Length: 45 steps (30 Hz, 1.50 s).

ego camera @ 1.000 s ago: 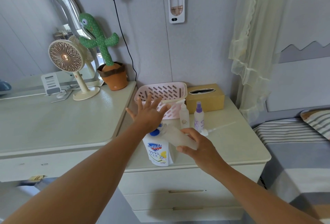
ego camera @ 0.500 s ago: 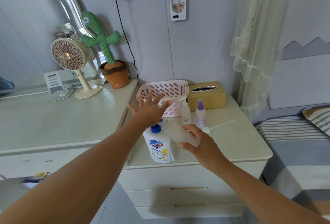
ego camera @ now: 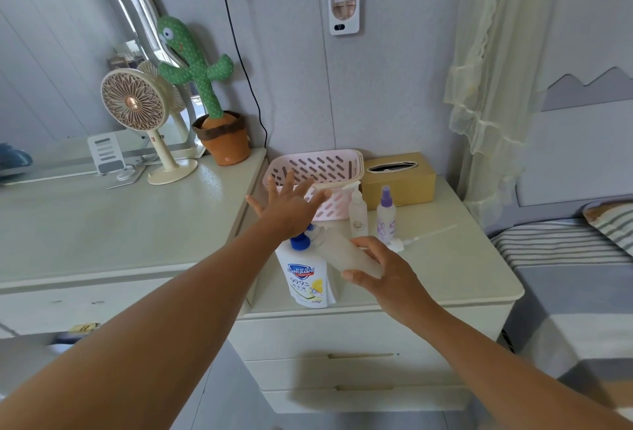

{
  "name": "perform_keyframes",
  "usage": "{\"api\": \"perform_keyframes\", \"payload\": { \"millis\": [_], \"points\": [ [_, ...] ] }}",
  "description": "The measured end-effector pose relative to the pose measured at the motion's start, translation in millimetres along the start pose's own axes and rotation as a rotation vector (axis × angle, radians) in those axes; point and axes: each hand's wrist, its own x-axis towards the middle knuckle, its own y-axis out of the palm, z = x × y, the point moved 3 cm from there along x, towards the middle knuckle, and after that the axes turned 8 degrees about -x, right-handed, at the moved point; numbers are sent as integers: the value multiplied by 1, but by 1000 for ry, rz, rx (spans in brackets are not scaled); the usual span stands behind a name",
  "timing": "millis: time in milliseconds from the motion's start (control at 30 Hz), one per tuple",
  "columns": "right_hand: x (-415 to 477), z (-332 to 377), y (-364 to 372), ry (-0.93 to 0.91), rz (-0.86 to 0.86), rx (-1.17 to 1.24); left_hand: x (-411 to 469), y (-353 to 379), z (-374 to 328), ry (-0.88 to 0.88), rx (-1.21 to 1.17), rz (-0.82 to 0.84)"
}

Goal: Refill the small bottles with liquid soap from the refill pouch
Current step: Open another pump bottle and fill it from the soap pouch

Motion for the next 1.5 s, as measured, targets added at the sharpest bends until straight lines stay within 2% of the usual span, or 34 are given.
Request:
{"api": "perform_keyframes", "payload": {
  "millis": [1500],
  "points": [
    [5,-3,3,22,-4,16,-1,6,3,-23,-40,-18]
  ]
}}
